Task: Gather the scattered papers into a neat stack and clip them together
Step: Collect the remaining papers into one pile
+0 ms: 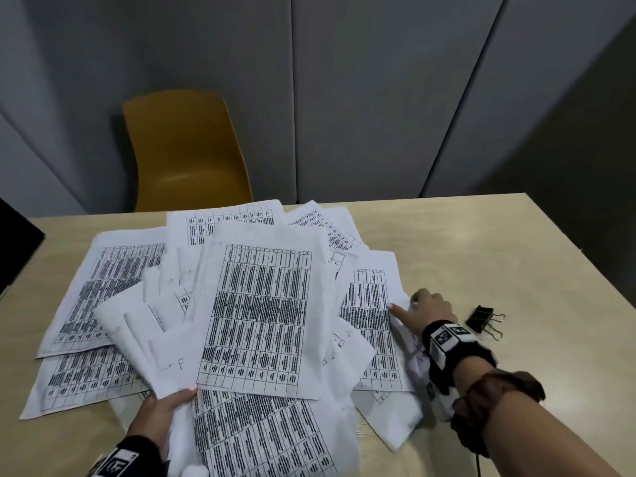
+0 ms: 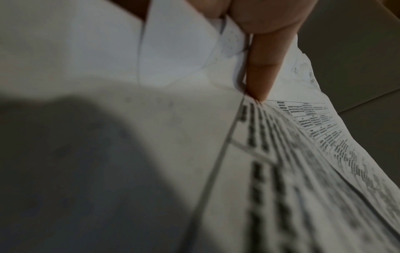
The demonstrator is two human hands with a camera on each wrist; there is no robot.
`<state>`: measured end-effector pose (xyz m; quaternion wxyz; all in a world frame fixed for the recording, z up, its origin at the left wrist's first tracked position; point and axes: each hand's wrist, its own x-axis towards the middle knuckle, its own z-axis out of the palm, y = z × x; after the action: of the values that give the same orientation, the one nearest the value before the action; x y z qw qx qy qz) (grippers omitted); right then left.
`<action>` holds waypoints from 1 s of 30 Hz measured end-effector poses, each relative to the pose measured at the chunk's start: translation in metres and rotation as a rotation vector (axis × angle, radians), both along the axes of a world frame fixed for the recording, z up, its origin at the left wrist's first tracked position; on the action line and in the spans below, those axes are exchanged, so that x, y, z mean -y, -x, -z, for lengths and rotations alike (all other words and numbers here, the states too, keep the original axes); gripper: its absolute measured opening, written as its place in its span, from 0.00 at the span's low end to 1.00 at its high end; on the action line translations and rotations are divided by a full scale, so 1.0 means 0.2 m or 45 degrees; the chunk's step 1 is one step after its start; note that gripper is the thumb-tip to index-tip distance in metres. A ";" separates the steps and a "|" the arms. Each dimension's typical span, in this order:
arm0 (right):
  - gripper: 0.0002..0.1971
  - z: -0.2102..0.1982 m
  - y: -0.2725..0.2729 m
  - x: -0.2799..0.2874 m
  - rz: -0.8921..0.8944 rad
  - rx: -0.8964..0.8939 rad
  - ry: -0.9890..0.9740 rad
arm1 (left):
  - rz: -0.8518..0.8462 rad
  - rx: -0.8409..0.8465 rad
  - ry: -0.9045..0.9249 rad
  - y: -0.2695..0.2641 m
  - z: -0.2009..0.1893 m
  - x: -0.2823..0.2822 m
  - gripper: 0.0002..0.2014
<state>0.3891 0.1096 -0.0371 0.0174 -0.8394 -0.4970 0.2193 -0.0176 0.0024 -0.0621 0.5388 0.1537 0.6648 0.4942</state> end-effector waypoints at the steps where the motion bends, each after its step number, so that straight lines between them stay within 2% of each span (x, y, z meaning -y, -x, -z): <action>1: 0.36 0.00 0.02 0.00 0.040 0.026 -0.051 | -0.009 0.004 -0.005 0.00 0.00 0.00 0.20; 4: 0.40 -0.02 0.10 -0.03 0.069 0.014 -0.027 | -0.037 0.004 -0.027 -0.02 -0.02 0.00 0.21; 7: 0.44 -0.03 0.21 -0.05 -0.036 -0.134 0.076 | -0.041 0.009 -0.033 -0.03 -0.03 0.00 0.21; 9: 0.38 -0.04 0.31 -0.02 -0.128 -0.205 0.137 | -0.037 0.011 -0.046 -0.02 -0.03 0.00 0.22; 11: 0.27 -0.05 0.38 0.02 -0.216 -0.275 0.217 | -0.034 0.009 -0.043 -0.02 -0.02 0.00 0.22; 13: 0.22 -0.05 0.41 0.01 -0.245 -0.349 0.287 | -0.039 0.005 -0.045 -0.01 -0.01 0.00 0.22; 16: 0.18 -0.06 0.35 -0.11 -0.107 -0.411 0.103 | -0.044 -0.033 -0.037 -0.02 -0.03 0.00 0.20; 19: 0.20 -0.05 0.28 -0.32 0.085 -0.412 -0.106 | -0.058 -0.062 -0.029 -0.02 -0.04 0.00 0.18; 24: 0.31 0.02 0.34 -0.48 0.158 -0.322 -0.068 | -0.064 -0.022 0.002 0.03 0.01 -0.01 0.20; 30: 0.21 0.05 0.41 -0.55 0.047 -0.238 -0.070 | -0.073 -0.014 0.005 0.01 -0.01 -0.02 0.20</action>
<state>0.3073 0.2190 -0.0476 0.0907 -0.8236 -0.4834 0.2824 -0.0204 0.0061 -0.0605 0.5210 0.1363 0.6728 0.5073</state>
